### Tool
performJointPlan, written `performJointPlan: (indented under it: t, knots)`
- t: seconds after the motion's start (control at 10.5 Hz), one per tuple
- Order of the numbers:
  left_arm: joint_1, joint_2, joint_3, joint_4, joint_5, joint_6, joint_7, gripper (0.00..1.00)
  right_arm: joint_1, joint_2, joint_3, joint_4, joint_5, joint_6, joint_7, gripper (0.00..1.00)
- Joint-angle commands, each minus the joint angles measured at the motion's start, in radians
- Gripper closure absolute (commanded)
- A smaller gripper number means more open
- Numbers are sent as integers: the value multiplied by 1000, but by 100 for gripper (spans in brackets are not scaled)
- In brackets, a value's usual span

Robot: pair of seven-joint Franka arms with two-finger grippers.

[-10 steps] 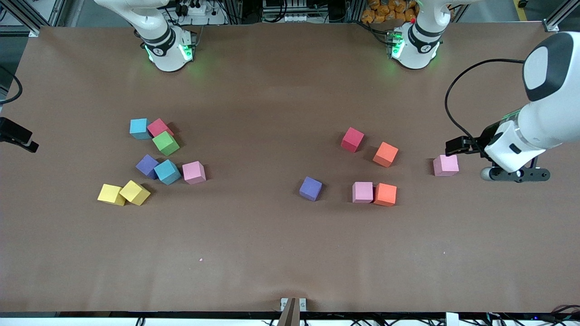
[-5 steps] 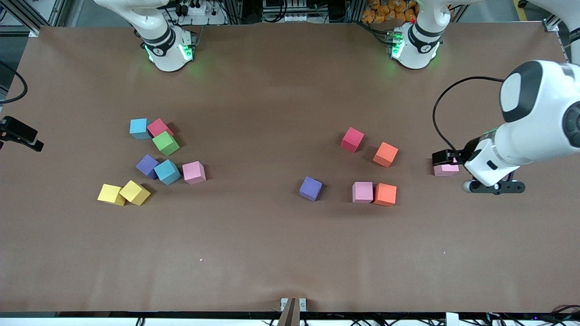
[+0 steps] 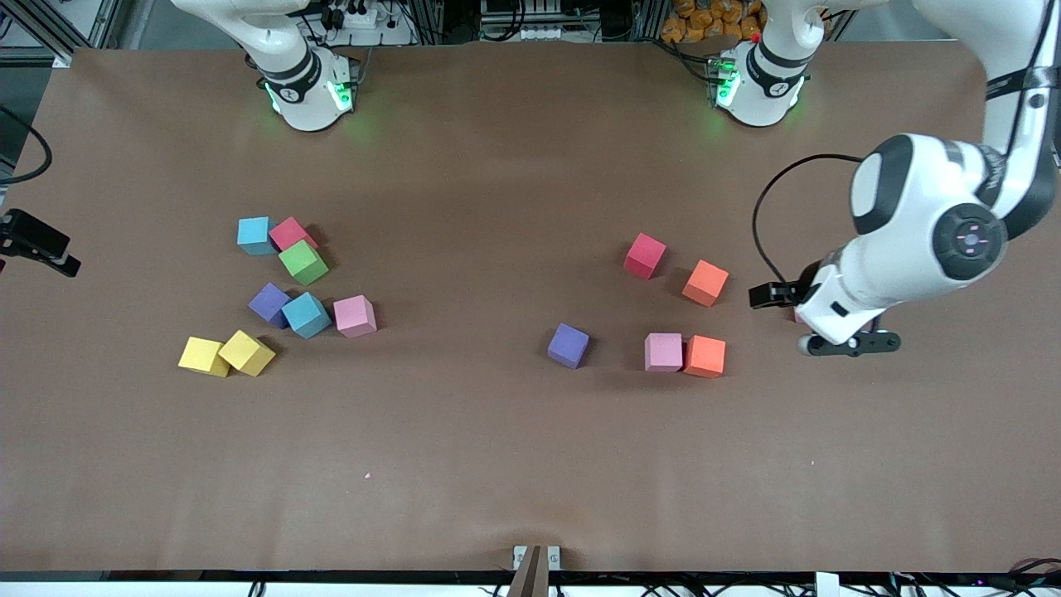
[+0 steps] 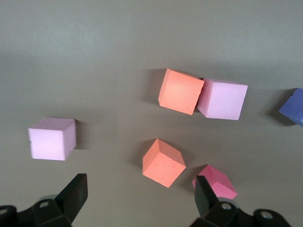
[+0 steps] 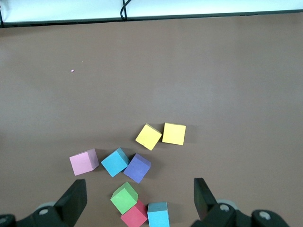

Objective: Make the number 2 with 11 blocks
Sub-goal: 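Move the left gripper toward the orange cube beside the pink cubes, then lower the left gripper, grasp the orange cube and lift it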

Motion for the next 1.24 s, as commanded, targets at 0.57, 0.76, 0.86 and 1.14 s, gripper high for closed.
performJointPlan:
  t: [0.57,0.76,0.86,1.14]
  knots:
    - [-112,-35,-1,-334,58,302,-276,0,-11,23,-11,11,3,-47,9,0]
    - [-120,-35,-1,-374,58,328,-354,0,-21,14,-14,14,3,-44,9,0]
    - [-117,-35,-1,-376,58,328,-395,0,-32,14,-12,16,5,-36,9,0]
    - [-112,-33,-1,-402,58,350,-528,0,-31,14,-12,21,8,-41,9,0]
